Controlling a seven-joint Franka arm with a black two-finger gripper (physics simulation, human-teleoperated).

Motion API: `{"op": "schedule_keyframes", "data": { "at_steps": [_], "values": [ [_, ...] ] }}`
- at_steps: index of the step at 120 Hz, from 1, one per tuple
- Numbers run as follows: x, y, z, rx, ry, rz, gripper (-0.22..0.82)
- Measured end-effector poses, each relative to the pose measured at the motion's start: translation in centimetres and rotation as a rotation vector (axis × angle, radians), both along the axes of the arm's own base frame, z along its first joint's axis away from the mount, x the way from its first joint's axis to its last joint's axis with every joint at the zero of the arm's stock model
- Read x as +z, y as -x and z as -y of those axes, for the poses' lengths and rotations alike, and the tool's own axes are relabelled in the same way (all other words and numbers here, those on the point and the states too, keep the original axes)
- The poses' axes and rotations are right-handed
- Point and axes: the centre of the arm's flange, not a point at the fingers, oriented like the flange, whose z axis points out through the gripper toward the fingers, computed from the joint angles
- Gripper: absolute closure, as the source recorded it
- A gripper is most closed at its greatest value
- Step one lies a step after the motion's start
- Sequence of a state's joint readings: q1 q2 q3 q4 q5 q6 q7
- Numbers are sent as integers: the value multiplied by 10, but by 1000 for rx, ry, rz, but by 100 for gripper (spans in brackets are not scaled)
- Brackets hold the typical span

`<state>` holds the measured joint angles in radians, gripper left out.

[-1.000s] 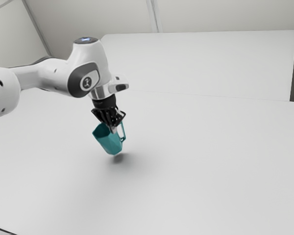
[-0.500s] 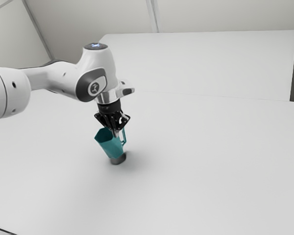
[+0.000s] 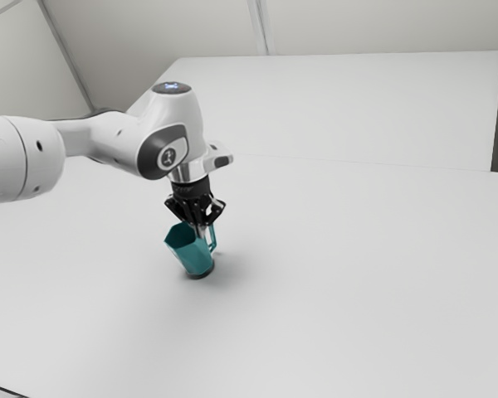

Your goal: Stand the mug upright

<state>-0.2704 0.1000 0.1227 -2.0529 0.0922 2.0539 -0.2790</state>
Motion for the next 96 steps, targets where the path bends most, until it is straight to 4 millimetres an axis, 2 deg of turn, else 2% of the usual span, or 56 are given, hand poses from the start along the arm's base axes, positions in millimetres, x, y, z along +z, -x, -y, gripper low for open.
{"op": "schedule_keyframes", "data": {
  "at_steps": [9,15,39,53,83,96],
  "values": [
    [-1,-1,0,5,0,3,78],
    [-2,-1,1,8,0,5,74],
    [-2,-2,6,7,2,12,44],
    [2,-3,7,8,3,22,32],
    [16,-10,8,12,8,51,15],
    [36,-13,9,14,16,85,10]
  ]
}}
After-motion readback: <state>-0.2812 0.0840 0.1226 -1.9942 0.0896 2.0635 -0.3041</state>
